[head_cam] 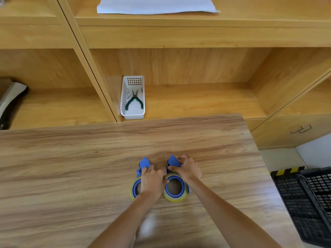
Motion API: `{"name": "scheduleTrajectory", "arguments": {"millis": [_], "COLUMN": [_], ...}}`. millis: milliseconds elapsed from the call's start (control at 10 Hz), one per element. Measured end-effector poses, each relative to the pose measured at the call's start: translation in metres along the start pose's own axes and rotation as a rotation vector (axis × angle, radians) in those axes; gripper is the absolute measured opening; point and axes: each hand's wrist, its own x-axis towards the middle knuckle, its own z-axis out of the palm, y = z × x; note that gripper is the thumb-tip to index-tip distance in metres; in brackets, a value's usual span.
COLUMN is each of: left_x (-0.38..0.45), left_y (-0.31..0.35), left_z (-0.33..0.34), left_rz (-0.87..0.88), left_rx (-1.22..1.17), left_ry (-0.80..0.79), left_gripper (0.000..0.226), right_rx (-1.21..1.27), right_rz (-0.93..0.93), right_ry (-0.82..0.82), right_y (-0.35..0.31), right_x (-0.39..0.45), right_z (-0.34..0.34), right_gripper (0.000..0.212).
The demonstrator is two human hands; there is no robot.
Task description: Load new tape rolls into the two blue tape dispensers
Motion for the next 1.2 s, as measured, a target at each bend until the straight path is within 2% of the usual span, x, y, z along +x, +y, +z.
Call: {"name": "scheduleTrajectory", "arguments": {"millis": [300,800,1100,1200], "left_x": [0.000,-0.015,-0.039,-0.045], "left_y": [0.001,-0.008,-0.015,-0.017], "left_z": [-0.005,-0.009,-0.023,-0.028], "left_rz": [-0.017,0.067,0.132,0.167], "left_rx": [-0.013,0.053,-0.032,-0.060], "left_ry": [0.013,-0.026,0.089,0.140], "left_gripper": [0.029,0.041,0.039,0.036], "right_rx": [0.040,0.056,-0.079,-0.111], "right_rz": [0.048,-0.047,-0.158,-0.196], "right_ry": [0.003,-0.128,-0.197,-0.142], "right_y": [-0.004,0.011,0.015,0.017], "right_x": [-0.002,-0.005,-0.025,-0.030], "right_z": [-0.002,-0.003,-0.021,-0.026], "right_gripper": [0.054,0.034,0.035,0.037]}}
